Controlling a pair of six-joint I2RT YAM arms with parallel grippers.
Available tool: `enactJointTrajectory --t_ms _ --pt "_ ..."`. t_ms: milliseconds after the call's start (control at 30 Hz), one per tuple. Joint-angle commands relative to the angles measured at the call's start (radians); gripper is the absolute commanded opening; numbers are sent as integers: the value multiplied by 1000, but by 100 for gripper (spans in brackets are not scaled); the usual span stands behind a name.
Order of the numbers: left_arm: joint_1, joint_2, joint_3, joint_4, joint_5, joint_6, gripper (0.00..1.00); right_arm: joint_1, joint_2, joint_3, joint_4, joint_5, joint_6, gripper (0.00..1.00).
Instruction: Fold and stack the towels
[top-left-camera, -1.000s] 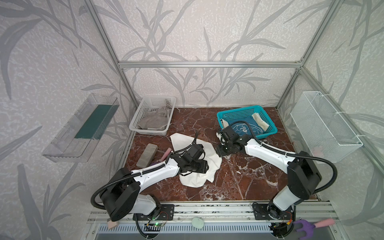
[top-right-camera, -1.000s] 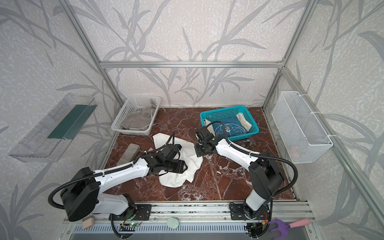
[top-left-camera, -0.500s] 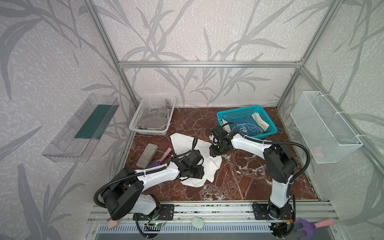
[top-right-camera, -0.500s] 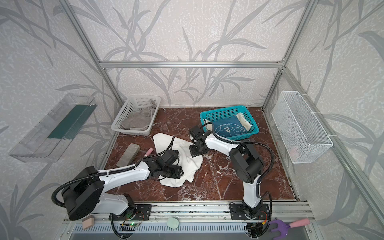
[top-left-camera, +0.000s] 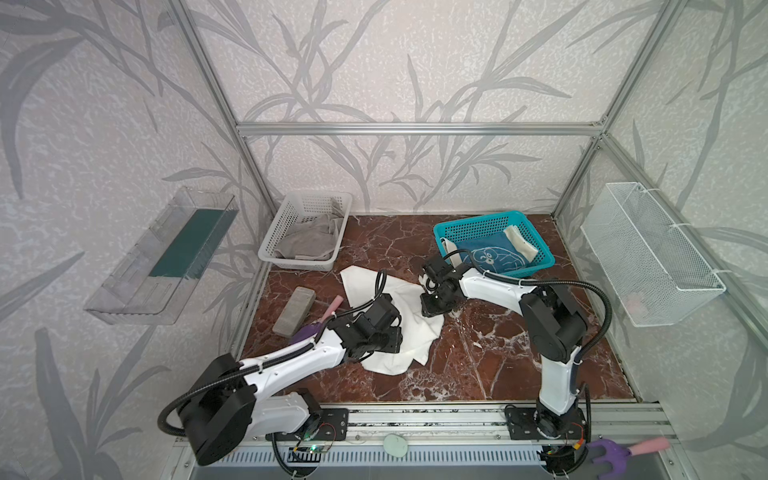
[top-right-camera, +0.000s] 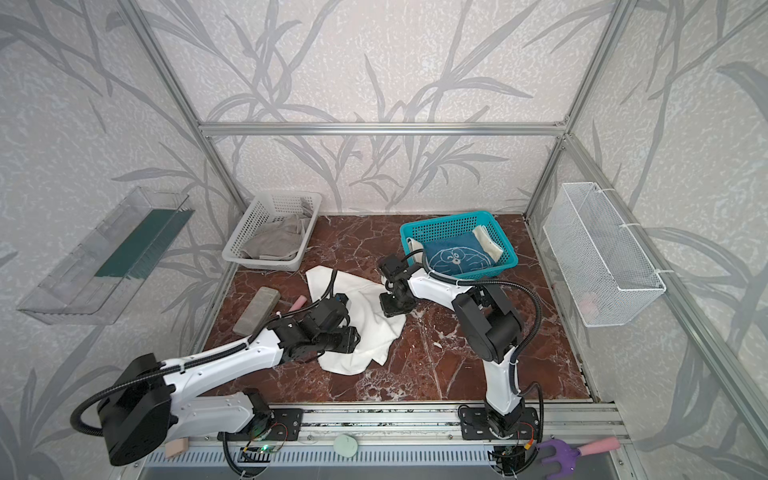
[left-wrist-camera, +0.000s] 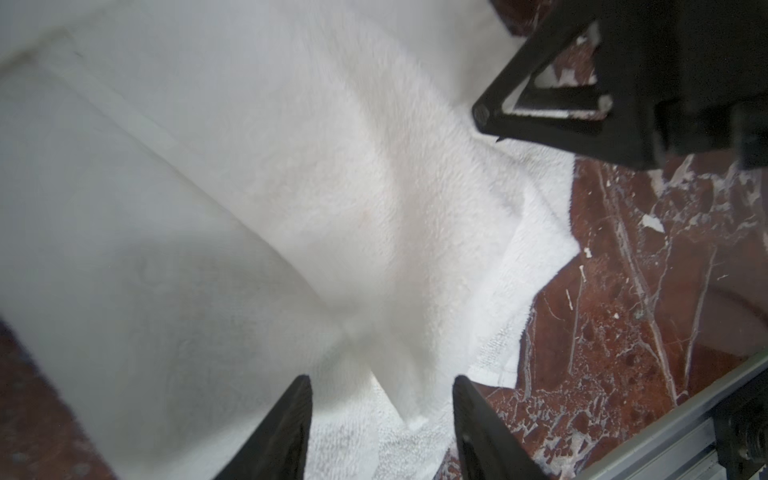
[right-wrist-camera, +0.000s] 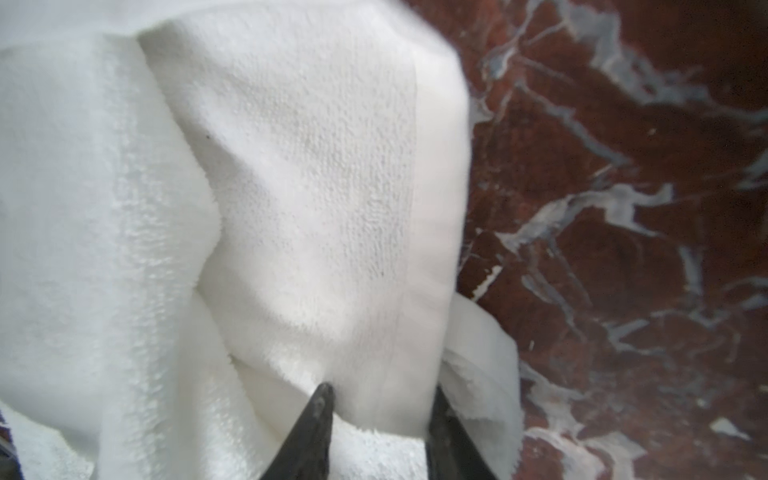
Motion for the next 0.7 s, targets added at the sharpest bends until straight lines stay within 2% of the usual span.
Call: enactJointTrajectory --t_ms 0,167,267,333,467,667 --pt "83 -119 44 -58 -138 20 59 -4 -21 26 -2 8 -8 28" --pt "363 -189 57 -84 -18 64 65 -17 -65 4 50 -6 -29 12" --pt "471 -167 62 -62 58 72 67 -19 -99 -7 64 14 -51 4" --pt "511 -130 58 -23 121 62 68 -20 -130 -21 75 29 -57 0" --pt "542 -30 51 66 234 6 67 -26 -188 -49 88 64 -80 0" --pt "585 64 23 133 208 -29 63 -38 -205 -67 91 68 -93 0"
